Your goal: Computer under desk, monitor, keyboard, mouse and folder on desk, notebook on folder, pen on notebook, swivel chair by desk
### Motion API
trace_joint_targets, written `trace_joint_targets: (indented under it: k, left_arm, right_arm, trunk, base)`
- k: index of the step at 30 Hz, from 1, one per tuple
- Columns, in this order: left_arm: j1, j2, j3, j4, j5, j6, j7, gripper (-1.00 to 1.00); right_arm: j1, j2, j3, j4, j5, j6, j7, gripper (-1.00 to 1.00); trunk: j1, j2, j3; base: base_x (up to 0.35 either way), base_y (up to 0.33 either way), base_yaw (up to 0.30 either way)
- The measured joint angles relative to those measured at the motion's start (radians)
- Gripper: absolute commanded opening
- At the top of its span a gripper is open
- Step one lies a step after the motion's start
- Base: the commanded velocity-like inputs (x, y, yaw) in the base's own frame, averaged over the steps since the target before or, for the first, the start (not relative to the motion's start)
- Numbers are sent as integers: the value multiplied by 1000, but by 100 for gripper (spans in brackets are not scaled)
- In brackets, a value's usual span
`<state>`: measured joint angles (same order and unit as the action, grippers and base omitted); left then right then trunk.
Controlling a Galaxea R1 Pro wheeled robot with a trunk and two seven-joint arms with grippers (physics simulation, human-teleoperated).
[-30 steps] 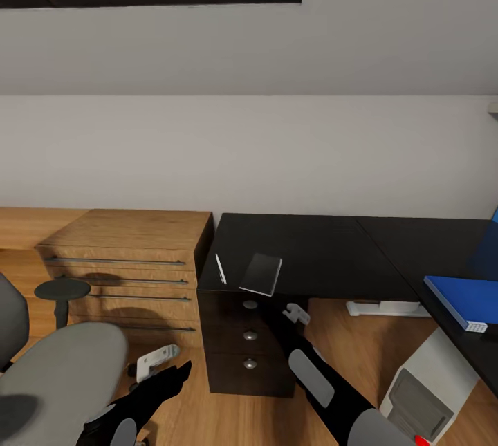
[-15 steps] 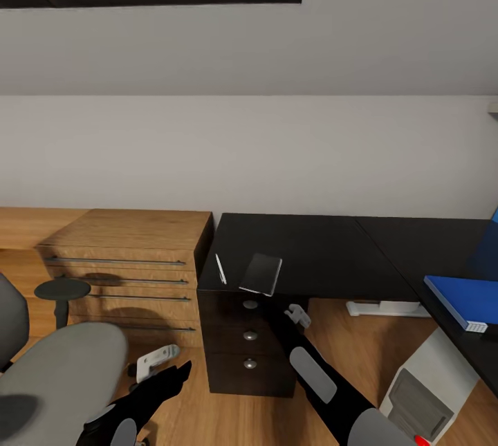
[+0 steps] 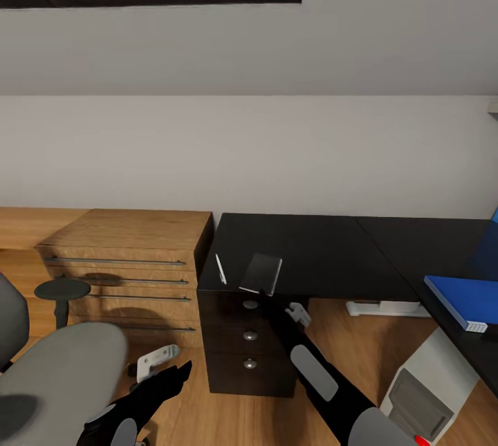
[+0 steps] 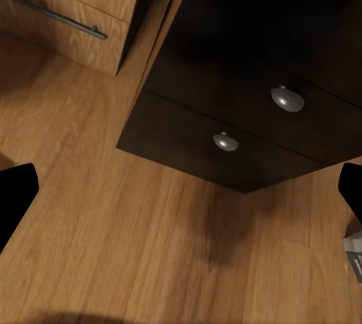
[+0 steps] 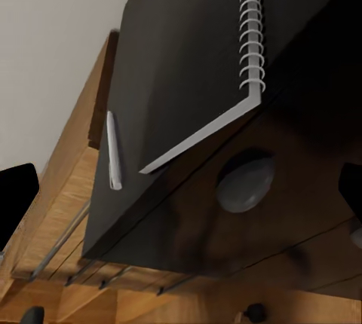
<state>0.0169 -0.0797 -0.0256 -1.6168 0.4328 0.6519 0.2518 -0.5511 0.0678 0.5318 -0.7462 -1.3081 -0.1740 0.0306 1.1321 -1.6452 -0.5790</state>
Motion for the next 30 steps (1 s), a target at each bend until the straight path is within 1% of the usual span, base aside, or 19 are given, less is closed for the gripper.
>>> trace_joint_targets:
  k: [1,2,6,16,30]
  left_arm:
    - [0,0,0,0,0,0,0,100]
    - [0,0,0,0,0,0,0,100]
    - [0,0,0,0,0,0,0,100]
    - [0,0,0,0,0,-1,0,100]
    - [0,0,0,0,0,0,0,100]
  right_arm:
    - [0,0,-4,0,-8,0,1,100]
    - [0,-4,-23,1,-53,0,2,100]
    - [0,-8,-33,0,-78,0,3,100]
    - [0,-10,-36,0,-90,-1,5,100]
    - [0,-9,-34,4,-89,-2,6,100]
  trunk:
    - [0,0,0]
    - [0,0,0]
    - [0,0,0]
    - [0,0,0]
    - [0,0,0]
  base:
    - [0,0,0]
    - [0,0,0]
    - [0,0,0]
    - [0,0,0]
    - [0,0,0]
